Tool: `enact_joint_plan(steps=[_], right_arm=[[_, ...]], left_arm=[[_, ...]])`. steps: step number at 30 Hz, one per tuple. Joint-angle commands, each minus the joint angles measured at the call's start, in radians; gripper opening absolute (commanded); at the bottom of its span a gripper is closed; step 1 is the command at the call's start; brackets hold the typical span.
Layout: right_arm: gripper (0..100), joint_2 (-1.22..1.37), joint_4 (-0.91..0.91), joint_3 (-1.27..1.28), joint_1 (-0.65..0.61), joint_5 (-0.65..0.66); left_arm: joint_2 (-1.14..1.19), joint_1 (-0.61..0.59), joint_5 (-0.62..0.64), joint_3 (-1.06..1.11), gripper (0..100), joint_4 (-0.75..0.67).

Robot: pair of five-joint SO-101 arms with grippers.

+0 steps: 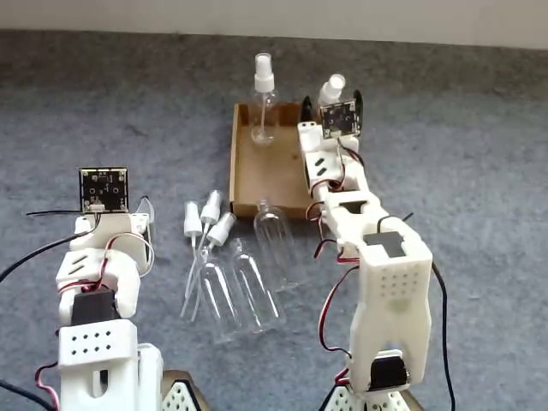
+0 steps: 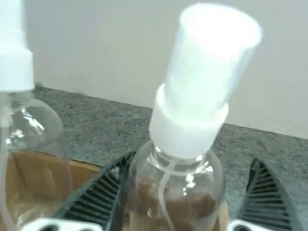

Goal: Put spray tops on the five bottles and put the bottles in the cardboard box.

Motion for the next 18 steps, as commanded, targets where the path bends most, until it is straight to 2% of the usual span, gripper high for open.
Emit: enact_joint_plan(steps=[1,10,18], right_arm=[[29.6,-0.113,0.110,-0.051,0.004,0.005],[29.6,-0.254,0.246,-0.051,0.005,0.006],[29.6,-0.303,0.252,-0.053,0.007,0.011]], left_arm=[[-0.005,0.021,0.008,-0.008,16,-0.020],[-0.005,0.021,0.008,-0.008,16,-0.020],[-0.005,0.022,0.008,-0.008,16,-0.020]])
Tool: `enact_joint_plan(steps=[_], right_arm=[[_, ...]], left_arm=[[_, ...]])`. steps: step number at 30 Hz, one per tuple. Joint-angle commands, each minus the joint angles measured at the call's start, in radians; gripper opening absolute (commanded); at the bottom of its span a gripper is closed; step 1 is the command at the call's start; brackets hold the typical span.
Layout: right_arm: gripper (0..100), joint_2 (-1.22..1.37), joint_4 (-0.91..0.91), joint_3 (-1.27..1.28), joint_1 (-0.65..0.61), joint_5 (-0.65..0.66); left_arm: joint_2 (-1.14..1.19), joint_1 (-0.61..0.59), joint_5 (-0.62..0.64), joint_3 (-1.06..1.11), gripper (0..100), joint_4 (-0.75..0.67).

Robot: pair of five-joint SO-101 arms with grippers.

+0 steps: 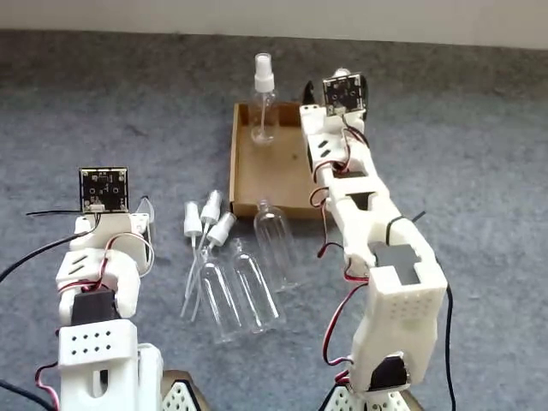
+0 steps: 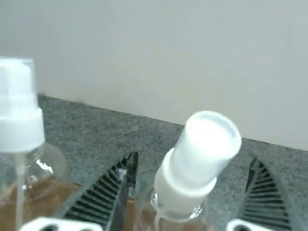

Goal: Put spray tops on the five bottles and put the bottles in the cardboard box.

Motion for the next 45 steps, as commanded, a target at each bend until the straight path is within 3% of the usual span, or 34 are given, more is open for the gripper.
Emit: enact_joint_plan(steps=[1,9,16,22,25,30,37,45], right_arm=[[29.6,-0.101,0.005,-0.053,0.007,0.011],[29.6,-0.282,0.326,-0.157,0.004,0.006],[29.6,-0.446,0.834,-0.289,-0.027,0.006],[29.6,-0.631,1.451,-0.295,-0.206,0.006],[29.6,-0.690,1.621,-0.277,-0.328,0.005],[29.6,-0.694,1.643,-0.160,-0.438,0.005],[29.6,-0.704,1.593,0.128,-0.495,0.005],[29.6,-0.704,1.349,0.334,-0.490,0.005]], left_arm=[[-0.005,0.028,0.008,-0.008,16,-0.020],[-0.005,0.045,0.006,-0.007,16,-0.020],[-0.005,0.042,0.006,-0.007,16,-0.020],[-0.005,0.041,0.005,-0.007,16,-0.020],[-0.005,0.041,0.003,-0.007,16,-0.021],[-0.005,0.041,0.003,-0.007,16,-0.021],[-0.005,0.041,0.003,-0.007,16,-0.021],[-0.005,0.041,0.003,-0.007,16,-0.020]])
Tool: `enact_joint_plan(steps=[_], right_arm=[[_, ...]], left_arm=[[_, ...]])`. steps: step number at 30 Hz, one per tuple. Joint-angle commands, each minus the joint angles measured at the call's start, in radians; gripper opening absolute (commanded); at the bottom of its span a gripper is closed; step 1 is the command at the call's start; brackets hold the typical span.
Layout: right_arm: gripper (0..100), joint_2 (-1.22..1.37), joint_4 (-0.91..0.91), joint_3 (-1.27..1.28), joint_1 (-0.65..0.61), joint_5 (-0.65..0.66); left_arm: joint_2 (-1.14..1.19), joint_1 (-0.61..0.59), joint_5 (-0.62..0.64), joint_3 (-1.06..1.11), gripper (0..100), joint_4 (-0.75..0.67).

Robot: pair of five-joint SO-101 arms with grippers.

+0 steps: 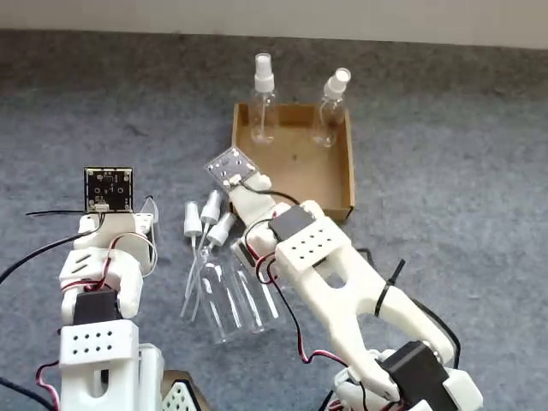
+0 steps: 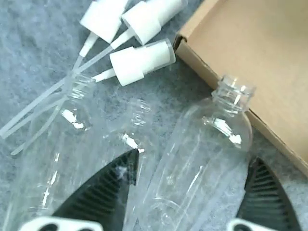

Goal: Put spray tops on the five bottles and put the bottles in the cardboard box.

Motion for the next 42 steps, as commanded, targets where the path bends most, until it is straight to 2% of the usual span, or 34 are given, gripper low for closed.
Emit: enact_joint_plan(steps=[1,4,6,12,19,25,27,29,32,34,37,42], right_arm=[[29.6,-0.042,-0.090,0.038,-0.007,0.005],[29.5,-0.036,-0.111,0.070,-0.010,0.005],[26.1,-0.035,-0.111,0.082,-0.012,0.005],[0.0,-0.042,-0.111,0.079,-0.008,0.005],[0.3,-0.073,-0.073,0.074,-0.010,0.005],[0.3,-0.352,0.268,0.051,0.028,0.012],[0.3,-0.473,0.381,0.024,0.094,0.021],[0.3,-0.568,0.481,0.001,0.203,0.101],[0.3,-0.613,0.570,-0.005,0.452,0.264],[0.3,-0.601,0.547,-0.005,0.651,0.356],[0.4,-0.556,0.423,0.004,0.880,0.450],[0.4,-0.337,0.252,0.053,1.023,0.535]], left_arm=[[-0.005,0.016,0.003,-0.007,16,-0.020],[-0.005,0.019,0.003,-0.007,16,-0.020],[-0.005,0.019,0.003,-0.007,16,-0.020],[-0.005,0.021,0.003,-0.007,16,-0.020],[-0.005,0.021,0.003,-0.007,16,-0.020],[-0.005,0.019,0.005,-0.007,16,-0.020],[-0.005,0.018,0.005,-0.007,16,-0.020],[-0.005,0.018,0.005,-0.008,16,-0.020],[-0.005,0.016,0.003,-0.021,16,-0.018],[0.002,0.015,-0.009,-0.065,16,0.021],[0.074,0.016,-0.029,-0.209,16,0.173],[0.387,0.024,-0.032,-0.501,16,0.313]])
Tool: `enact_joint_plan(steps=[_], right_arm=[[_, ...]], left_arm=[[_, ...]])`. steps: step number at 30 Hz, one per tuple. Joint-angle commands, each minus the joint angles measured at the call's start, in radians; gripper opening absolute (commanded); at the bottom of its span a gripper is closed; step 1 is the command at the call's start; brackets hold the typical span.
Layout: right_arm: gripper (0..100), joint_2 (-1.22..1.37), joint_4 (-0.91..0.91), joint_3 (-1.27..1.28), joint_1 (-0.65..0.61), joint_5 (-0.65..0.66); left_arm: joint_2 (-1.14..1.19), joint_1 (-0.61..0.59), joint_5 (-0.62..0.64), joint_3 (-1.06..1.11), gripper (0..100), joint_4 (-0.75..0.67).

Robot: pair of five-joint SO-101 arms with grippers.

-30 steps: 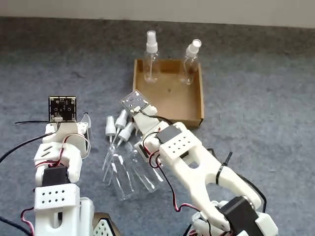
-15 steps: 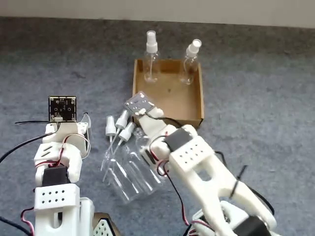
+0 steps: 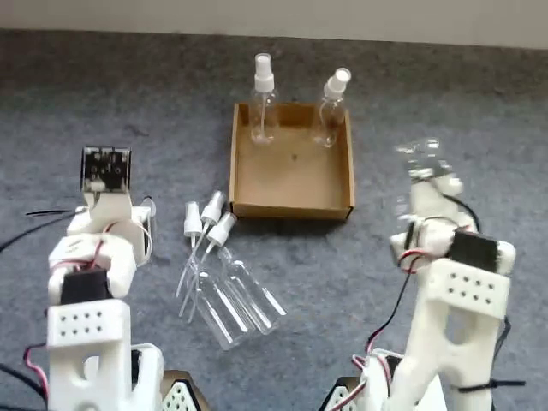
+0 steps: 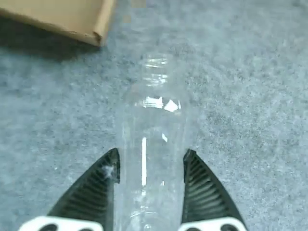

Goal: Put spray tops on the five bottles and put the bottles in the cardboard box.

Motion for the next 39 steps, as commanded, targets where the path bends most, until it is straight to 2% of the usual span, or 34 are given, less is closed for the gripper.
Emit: enact_joint_plan(steps=[1,5,7,10,16,19,28,36,39], right_arm=[[0.4,0.166,-0.107,-0.005,0.094,0.063],[0.7,0.383,-0.150,-0.021,0.142,0.101],[0.8,0.473,-0.153,-0.048,0.142,0.104],[2.5,0.579,-0.160,-0.099,0.150,0.104],[10.9,0.671,-0.162,-0.133,0.150,0.103],[10.9,0.679,-0.205,-0.128,0.150,0.098],[10.9,0.684,-0.326,-0.050,0.145,0.098],[10.9,0.685,-0.338,-0.027,0.147,0.098],[10.9,0.685,-0.338,-0.027,0.148,0.098]], left_arm=[[0.300,0.024,-0.008,-0.323,16,0.124],[0.598,0.041,-0.020,-0.590,17,0.311],[0.730,0.073,-0.074,-0.690,17,0.387],[0.883,0.116,-0.094,-0.779,21,0.442],[1.000,0.173,-0.098,-0.808,21,0.439],[1.026,0.179,-0.094,-0.811,21,0.431],[1.168,0.174,-0.086,-0.816,21,0.259],[1.221,0.180,-0.026,-0.812,21,0.196],[1.221,0.176,-0.026,-0.812,15,0.196]])
